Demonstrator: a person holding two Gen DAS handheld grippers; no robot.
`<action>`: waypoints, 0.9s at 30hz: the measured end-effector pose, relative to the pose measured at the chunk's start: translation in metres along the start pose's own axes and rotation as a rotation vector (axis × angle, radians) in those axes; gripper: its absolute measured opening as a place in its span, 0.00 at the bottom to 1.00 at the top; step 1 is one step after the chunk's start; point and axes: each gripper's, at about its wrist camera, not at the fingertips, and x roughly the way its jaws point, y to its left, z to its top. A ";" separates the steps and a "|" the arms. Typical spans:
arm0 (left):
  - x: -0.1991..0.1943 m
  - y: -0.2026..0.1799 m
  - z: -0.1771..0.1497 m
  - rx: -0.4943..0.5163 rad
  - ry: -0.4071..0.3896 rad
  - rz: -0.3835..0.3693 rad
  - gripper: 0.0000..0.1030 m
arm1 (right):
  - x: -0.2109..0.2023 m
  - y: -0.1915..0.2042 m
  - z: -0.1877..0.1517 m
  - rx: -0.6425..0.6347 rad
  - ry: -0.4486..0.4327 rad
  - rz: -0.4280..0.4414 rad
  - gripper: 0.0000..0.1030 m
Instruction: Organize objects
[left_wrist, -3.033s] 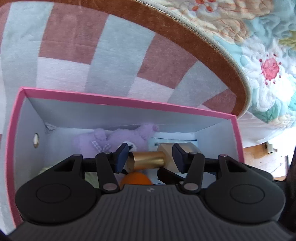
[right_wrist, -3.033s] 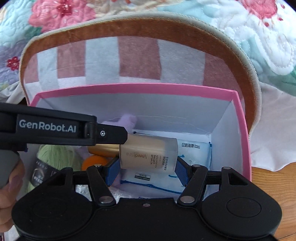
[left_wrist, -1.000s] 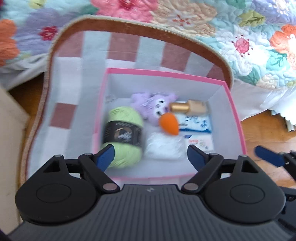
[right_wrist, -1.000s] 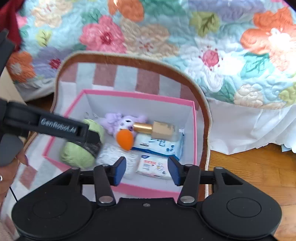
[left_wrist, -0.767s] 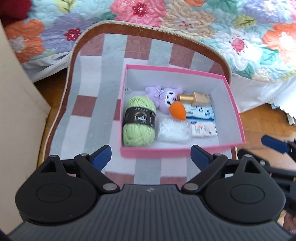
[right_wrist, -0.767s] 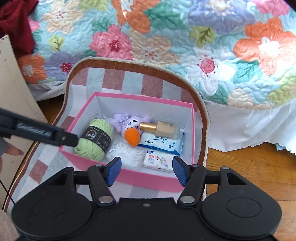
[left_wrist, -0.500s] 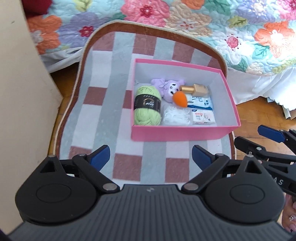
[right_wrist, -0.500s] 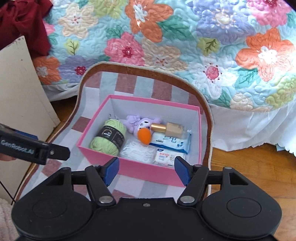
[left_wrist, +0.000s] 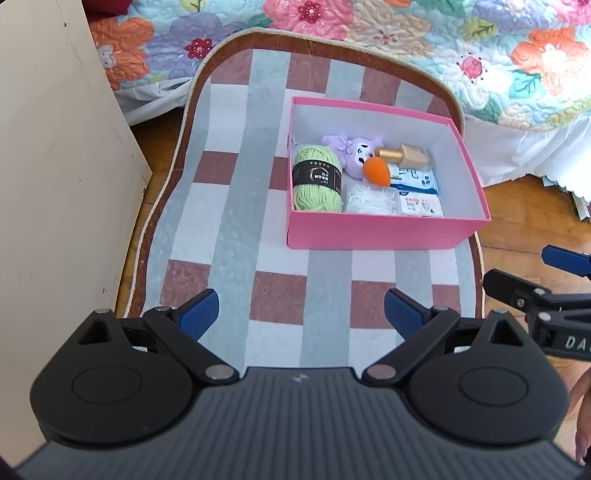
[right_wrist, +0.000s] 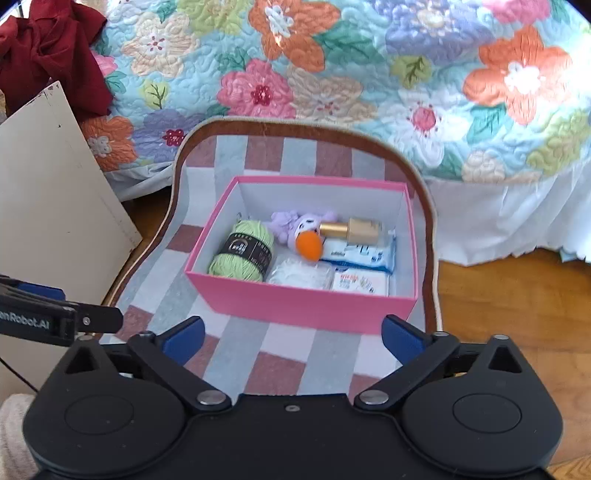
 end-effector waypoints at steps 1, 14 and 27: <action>0.000 0.000 0.000 0.009 0.001 0.001 0.95 | 0.000 0.000 0.000 0.006 0.007 -0.008 1.00; -0.005 -0.003 -0.007 0.012 0.005 0.017 0.95 | -0.002 0.000 -0.007 -0.006 0.037 -0.055 1.00; -0.007 -0.008 -0.015 0.040 0.004 0.047 0.95 | 0.007 -0.008 -0.013 0.003 0.093 -0.089 1.00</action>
